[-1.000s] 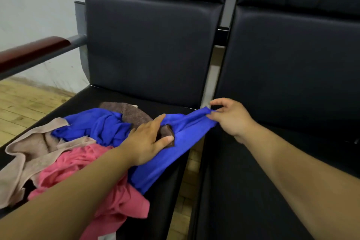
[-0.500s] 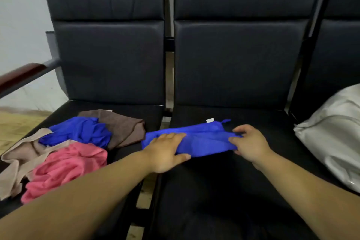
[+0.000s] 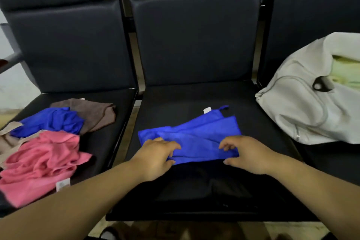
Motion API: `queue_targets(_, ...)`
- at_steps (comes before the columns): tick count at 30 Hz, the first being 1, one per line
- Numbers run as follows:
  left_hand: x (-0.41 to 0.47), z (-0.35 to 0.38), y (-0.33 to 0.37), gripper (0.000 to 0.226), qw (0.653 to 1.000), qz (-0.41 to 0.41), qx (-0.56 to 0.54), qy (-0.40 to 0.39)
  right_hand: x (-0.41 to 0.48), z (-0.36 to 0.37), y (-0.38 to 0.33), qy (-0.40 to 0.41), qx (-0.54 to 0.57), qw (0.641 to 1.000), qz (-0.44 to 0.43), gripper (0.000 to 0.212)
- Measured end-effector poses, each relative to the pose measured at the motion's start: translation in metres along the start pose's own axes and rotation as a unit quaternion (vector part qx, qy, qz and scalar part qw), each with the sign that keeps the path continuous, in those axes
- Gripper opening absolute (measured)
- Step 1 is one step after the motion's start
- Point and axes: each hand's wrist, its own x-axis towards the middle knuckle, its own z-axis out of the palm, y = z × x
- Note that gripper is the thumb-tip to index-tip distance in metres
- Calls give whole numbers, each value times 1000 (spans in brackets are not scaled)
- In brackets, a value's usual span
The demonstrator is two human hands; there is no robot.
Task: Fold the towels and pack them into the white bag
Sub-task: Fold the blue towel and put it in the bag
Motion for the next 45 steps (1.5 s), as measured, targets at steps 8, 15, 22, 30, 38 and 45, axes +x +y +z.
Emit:
queue_targets(8,-29,-5,5,40,983,-36,-179,-34,-1,18,-26,25,-22,999,-18,34)
queue_targets(15,-54,-6,0,41,981,-87,-168,52,16,60,-77,26,11,998,-56,19)
queue_targets(22,-53,-17,-36,42,998,-61,22,29,54,67,-104,84,34,994,-56,31)
queue_targets(30,-56,-21,-55,37,999,-34,-18,16,82,69,-116,14,32,998,-54,39)
queue_targets(38,-64,-16,-50,48,998,48,47,-2,34,36,-98,-73,73,992,-71,45)
queue_targets(45,-84,-2,-27,66,992,95,59,-60,-25,23,-88,-137,26,988,-69,52)
